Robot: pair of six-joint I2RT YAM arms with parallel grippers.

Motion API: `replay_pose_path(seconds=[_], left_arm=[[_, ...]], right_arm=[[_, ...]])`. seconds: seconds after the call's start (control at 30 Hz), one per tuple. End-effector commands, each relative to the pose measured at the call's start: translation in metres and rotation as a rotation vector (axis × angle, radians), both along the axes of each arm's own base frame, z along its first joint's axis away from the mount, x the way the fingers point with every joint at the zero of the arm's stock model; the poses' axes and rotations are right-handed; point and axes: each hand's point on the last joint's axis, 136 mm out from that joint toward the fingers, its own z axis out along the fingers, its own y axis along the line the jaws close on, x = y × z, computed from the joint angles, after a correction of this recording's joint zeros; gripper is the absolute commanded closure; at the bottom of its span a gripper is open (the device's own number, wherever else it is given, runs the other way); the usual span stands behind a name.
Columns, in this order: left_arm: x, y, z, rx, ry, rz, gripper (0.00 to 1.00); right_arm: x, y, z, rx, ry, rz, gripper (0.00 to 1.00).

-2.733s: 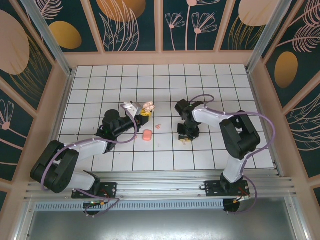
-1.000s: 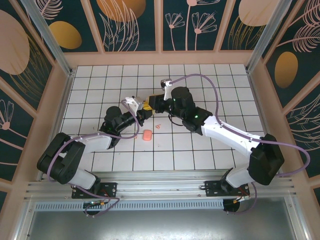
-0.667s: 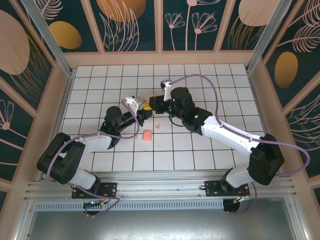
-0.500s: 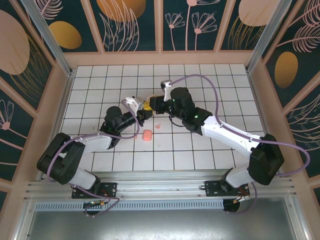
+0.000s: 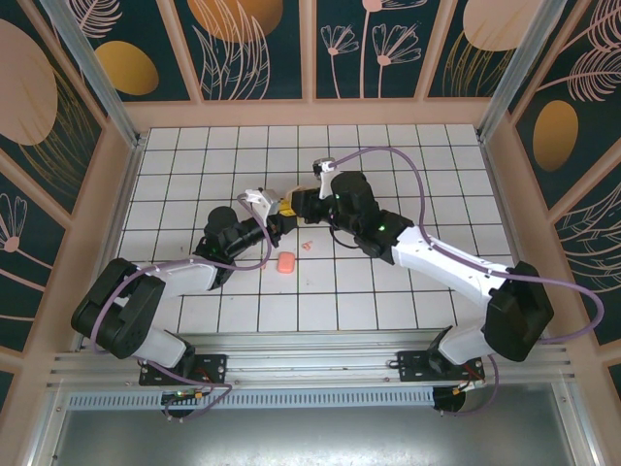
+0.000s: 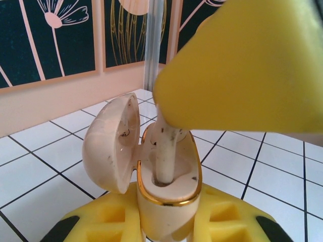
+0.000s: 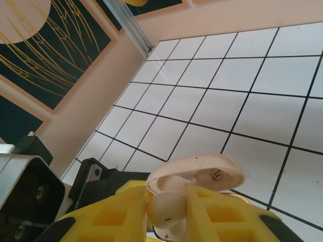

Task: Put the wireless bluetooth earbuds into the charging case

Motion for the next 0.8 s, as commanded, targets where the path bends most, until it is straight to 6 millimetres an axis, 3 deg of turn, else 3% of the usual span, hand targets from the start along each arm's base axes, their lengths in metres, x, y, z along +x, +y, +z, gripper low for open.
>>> replay_pose_path(seconds=[0.0, 0.13, 0.5, 0.77], left_arm=[[-0.004, -0.001, 0.045, -0.076, -0.115, -0.022, 0.88], [-0.006, -0.001, 0.047, -0.079, -0.122, -0.028, 0.88], [-0.013, -0.006, 0.047, -0.070, -0.126, -0.075, 0.87], [-0.002, -0.002, 0.037, -0.055, -0.084, -0.015, 0.87]], right_arm=[[-0.005, -0.012, -0.022, -0.095, 0.032, -0.024, 0.74], [-0.006, -0.013, -0.027, -0.108, 0.045, -0.025, 0.72], [-0.001, -0.009, -0.017, -0.113, 0.020, -0.024, 0.71], [0.002, -0.020, -0.010, -0.094, 0.059, -0.061, 0.69]])
